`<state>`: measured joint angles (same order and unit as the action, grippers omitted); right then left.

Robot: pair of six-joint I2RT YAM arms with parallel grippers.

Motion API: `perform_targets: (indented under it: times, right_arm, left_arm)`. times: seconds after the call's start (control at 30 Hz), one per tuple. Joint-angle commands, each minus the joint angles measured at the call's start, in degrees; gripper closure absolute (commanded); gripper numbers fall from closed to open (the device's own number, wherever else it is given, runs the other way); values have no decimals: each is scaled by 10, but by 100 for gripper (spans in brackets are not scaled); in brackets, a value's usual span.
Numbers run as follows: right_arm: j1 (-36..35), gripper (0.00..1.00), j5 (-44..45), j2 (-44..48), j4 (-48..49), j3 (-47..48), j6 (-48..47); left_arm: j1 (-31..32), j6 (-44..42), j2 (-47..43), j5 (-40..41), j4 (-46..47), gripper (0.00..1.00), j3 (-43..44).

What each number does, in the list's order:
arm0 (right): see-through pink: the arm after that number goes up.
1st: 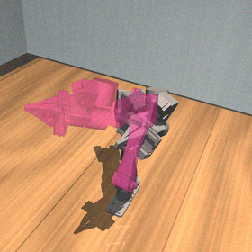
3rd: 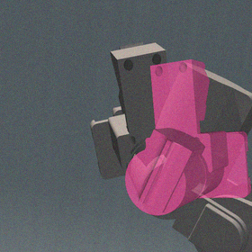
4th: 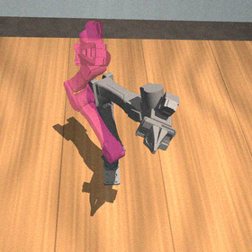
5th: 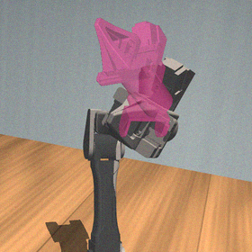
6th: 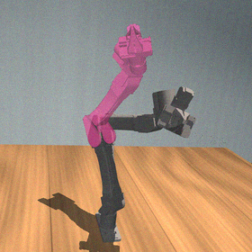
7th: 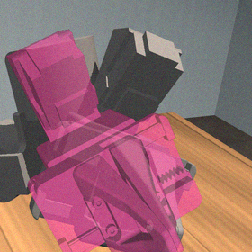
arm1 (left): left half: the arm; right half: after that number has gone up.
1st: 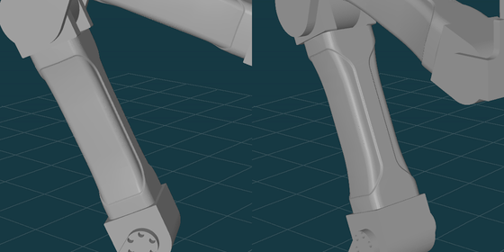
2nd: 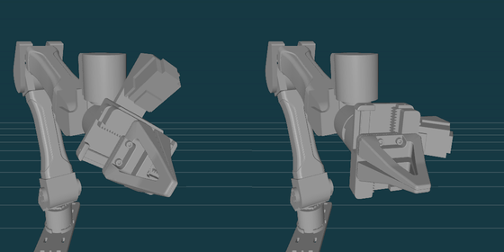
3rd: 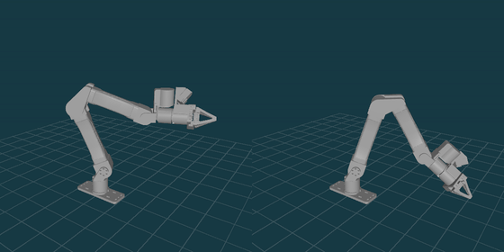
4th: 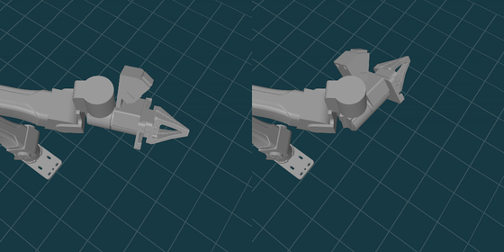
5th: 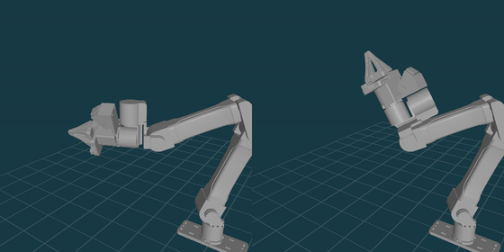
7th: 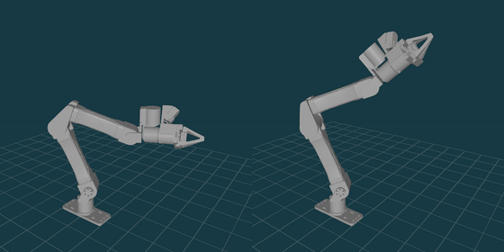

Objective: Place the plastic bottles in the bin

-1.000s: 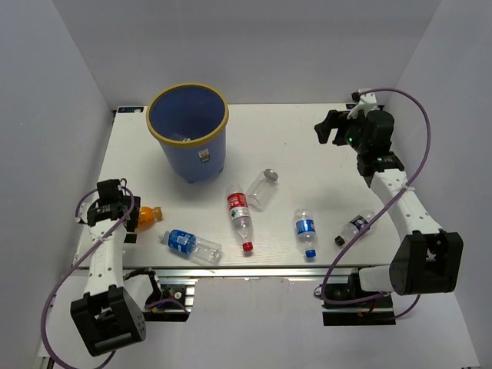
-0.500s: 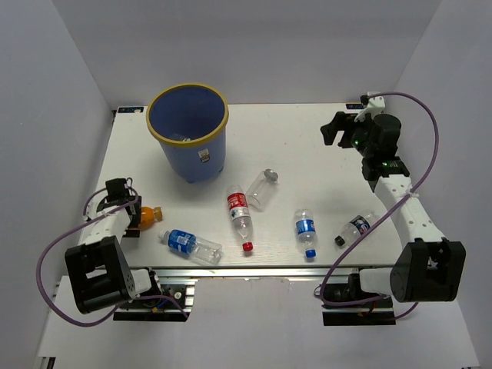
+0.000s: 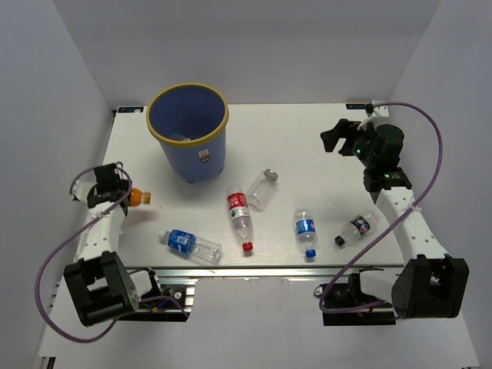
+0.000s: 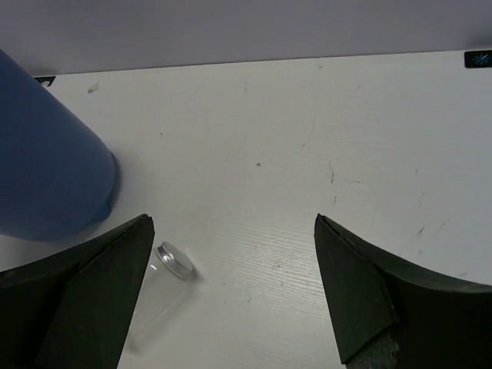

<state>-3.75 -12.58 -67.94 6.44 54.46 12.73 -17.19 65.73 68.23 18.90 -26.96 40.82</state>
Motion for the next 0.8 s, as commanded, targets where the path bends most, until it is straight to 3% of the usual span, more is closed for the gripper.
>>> perform_targets:
  times: [0.0, 0.13, 0.23, 0.4, 0.47, 0.77]
  right_arm:
    - [3, 11, -14, 8, 57, -33, 68]
    - [2, 11, -25, -13, 73, -38, 88]
    - [3, 11, -6, -29, 54, -32, 87]
    - [3, 11, 47, -25, 6, -34, 87]
    - [2, 11, 69, -16, -9, -41, 93]
    - [3, 11, 241, 30, -133, -49, 111]
  left_arm:
    - [-2, -93, -59, -5, 32, 75, 88]
    - [1, -170, -45, -97, 62, 74, 229]
    - [29, -207, -15, -168, 136, 71, 301]
    - [160, -302, 86, -116, 143, 69, 449]
    - [174, -314, 110, -123, 145, 68, 487]
    - [240, -381, 187, -187, 191, 44, 489]
